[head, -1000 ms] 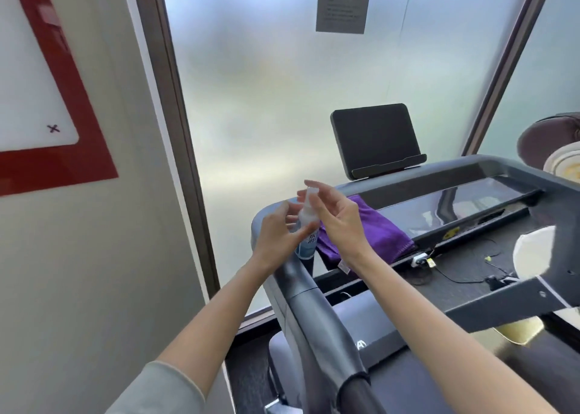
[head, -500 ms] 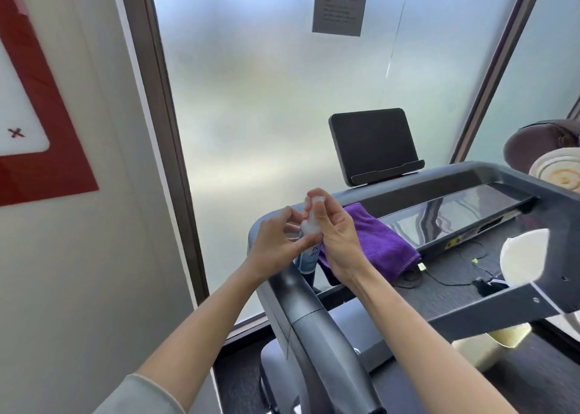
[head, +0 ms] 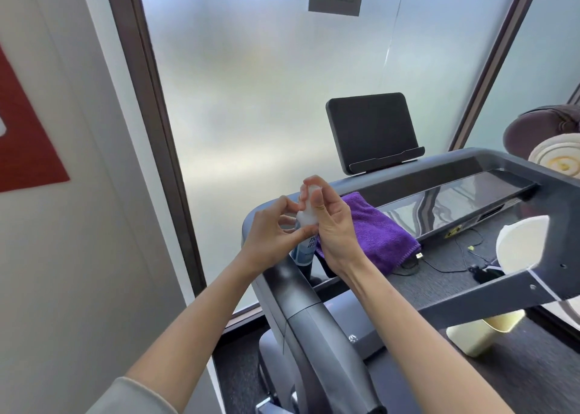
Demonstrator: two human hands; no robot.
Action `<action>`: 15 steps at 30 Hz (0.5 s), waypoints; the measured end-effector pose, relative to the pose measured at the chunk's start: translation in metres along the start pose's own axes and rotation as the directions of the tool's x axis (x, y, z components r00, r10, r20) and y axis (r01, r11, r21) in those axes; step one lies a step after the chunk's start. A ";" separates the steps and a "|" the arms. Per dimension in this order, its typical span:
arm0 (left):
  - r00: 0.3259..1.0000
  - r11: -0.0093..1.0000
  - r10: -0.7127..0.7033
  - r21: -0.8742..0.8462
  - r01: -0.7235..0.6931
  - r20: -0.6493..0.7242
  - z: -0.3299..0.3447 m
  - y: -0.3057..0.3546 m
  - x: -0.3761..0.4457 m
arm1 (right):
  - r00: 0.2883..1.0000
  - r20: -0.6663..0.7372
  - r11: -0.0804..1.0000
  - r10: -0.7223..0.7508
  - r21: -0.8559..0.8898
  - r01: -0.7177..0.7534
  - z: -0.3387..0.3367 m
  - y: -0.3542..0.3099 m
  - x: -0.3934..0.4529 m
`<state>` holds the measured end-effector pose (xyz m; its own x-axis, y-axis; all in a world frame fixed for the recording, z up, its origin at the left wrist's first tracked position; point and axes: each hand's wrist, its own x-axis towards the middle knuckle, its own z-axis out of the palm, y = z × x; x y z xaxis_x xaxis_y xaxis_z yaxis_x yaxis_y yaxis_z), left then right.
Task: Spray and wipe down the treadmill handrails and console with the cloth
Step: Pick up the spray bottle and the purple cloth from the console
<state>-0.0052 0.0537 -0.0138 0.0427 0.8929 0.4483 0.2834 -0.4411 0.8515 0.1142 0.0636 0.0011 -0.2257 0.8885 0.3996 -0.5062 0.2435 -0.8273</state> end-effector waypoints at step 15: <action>0.998 0.998 -0.064 -0.010 0.064 0.025 -0.002 0.000 0.002 | 0.994 0.038 0.994 0.101 0.027 -0.102 -0.004 -0.021 0.013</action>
<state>-0.0071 0.0554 -0.0117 0.0489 0.9212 0.3860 0.2760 -0.3839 0.8812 0.1254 0.0715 0.0219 -0.3069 0.8931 0.3290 -0.5029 0.1413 -0.8527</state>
